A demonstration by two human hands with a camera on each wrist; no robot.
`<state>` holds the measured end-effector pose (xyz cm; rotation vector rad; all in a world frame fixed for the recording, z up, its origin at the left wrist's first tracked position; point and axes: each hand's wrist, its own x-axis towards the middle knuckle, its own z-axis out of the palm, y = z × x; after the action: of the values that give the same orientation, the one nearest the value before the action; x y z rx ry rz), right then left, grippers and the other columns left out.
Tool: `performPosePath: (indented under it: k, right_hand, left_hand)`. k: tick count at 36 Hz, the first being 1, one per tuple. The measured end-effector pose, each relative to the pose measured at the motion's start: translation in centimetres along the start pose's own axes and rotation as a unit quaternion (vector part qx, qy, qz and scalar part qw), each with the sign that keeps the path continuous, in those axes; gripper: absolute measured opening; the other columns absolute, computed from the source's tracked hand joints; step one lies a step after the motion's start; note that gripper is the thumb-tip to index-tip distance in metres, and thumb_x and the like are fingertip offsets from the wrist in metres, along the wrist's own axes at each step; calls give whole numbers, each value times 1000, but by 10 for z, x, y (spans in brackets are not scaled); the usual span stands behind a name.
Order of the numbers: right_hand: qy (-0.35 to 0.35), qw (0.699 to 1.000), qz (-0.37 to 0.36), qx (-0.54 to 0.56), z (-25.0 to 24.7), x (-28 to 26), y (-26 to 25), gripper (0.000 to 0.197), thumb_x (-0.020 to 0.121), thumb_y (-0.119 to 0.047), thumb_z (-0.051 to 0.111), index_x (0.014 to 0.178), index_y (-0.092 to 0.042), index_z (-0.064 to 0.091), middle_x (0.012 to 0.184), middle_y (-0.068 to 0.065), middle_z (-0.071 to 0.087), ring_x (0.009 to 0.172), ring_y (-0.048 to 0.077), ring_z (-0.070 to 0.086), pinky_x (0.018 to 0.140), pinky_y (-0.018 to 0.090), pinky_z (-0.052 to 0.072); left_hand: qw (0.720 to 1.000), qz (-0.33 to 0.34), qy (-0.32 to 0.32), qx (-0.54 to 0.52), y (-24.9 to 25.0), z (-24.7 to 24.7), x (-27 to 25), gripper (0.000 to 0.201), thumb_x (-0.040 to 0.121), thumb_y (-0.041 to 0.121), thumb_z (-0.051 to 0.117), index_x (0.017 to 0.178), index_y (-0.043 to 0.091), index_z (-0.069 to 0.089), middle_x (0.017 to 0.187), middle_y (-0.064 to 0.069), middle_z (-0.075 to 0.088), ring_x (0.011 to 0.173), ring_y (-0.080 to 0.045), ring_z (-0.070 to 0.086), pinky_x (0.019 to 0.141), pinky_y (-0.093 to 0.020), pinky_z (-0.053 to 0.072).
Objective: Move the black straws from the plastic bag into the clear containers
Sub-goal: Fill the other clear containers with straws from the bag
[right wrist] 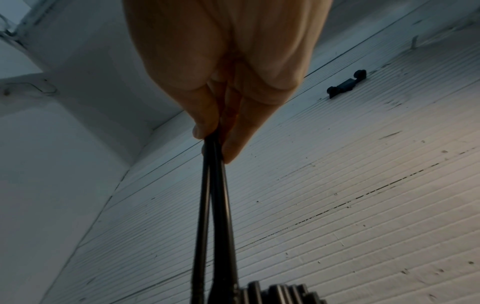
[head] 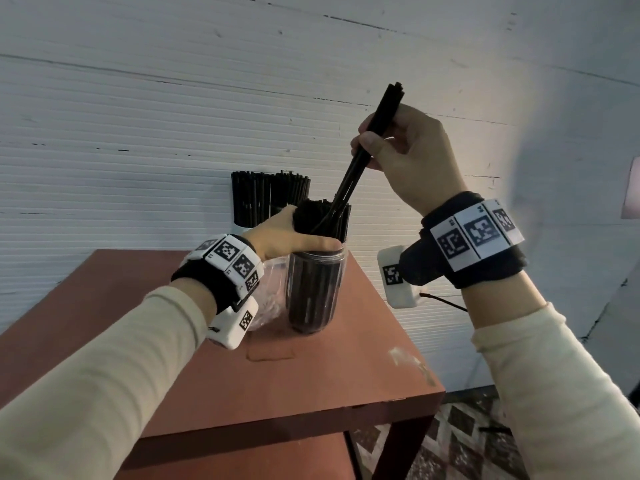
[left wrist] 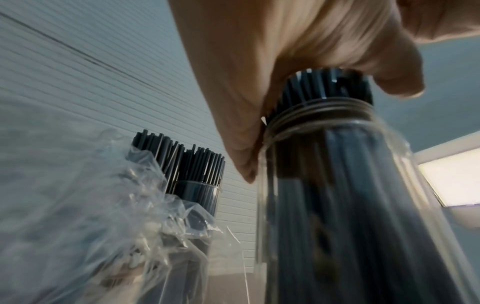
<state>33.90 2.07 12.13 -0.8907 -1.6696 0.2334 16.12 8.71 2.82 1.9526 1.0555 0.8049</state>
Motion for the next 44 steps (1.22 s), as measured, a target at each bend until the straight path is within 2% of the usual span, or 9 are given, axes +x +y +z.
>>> performPosePath:
  k: [2, 5, 13, 18, 26, 29, 32, 36, 44]
  right_hand:
    - [0, 1000, 0, 9, -3, 0, 2, 12, 90, -6, 59, 88, -18, 62, 85, 4, 70, 84, 17, 71, 80, 34, 59]
    - [1, 1000, 9, 28, -5, -1, 4, 13, 90, -5, 59, 88, -18, 62, 85, 4, 70, 85, 18, 71, 80, 36, 59]
    - [9, 999, 6, 41, -4, -4, 7, 9, 88, -7, 60, 90, -15, 63, 86, 8, 71, 85, 20, 71, 78, 39, 60]
    - [9, 999, 6, 45, -3, -7, 9, 10, 88, -6, 60, 89, -16, 62, 86, 8, 71, 85, 20, 71, 78, 37, 60]
    - [13, 999, 4, 43, -5, -6, 13, 9, 89, -4, 57, 92, -12, 61, 84, 5, 70, 84, 19, 71, 78, 36, 59]
    - [9, 999, 9, 37, -6, -6, 17, 12, 90, -4, 57, 89, -15, 61, 82, 2, 70, 85, 19, 71, 79, 37, 59]
    - [11, 999, 11, 44, -7, -8, 19, 13, 89, -4, 57, 89, -16, 61, 82, 3, 70, 84, 20, 71, 80, 39, 59]
    - [14, 998, 20, 56, -8, -8, 20, 11, 90, -1, 56, 92, -11, 60, 85, 8, 69, 85, 21, 71, 80, 38, 59]
    - [0, 997, 35, 64, -12, -6, 18, 12, 92, -2, 55, 91, -13, 60, 85, 5, 69, 84, 17, 71, 78, 31, 58]
  left_hand:
    - [1000, 0, -7, -26, -3, -4, -1, 26, 79, 24, 80, 95, 29, 60, 97, 7, 69, 85, 3, 66, 81, -15, 48]
    - [1000, 2, -8, -6, -2, -4, 0, 48, 69, 38, 87, 109, 27, 63, 107, 5, 71, 100, -3, 67, 93, -24, 50]
    - [999, 19, 8, 31, 5, 6, 5, 39, 65, 48, 81, 97, 37, 61, 102, 14, 69, 99, 0, 63, 90, -22, 45]
    - [999, 2, 41, -9, -5, 6, 6, 96, 42, 67, 87, 124, 26, 56, 116, 9, 67, 110, -10, 62, 106, -38, 44]
    - [998, -2, 56, 12, -1, 9, 2, 92, 53, 63, 82, 130, 26, 48, 117, 15, 60, 106, 1, 55, 95, -24, 40]
    - [999, 24, 7, 24, 4, 7, -4, 50, 71, 44, 81, 113, 32, 58, 108, 14, 65, 94, 11, 60, 84, -11, 43]
    - [998, 14, -50, -23, 5, 0, -7, 32, 77, 32, 79, 104, 25, 64, 105, 4, 71, 98, -4, 67, 88, -22, 49]
    - [995, 6, -88, -55, -2, -10, -6, 42, 74, 31, 73, 111, 13, 66, 107, -2, 73, 104, -16, 67, 98, -32, 47]
    - [1000, 6, -16, -5, -9, -4, 5, 69, 51, 64, 83, 111, 34, 66, 114, 10, 72, 113, -8, 64, 110, -37, 42]
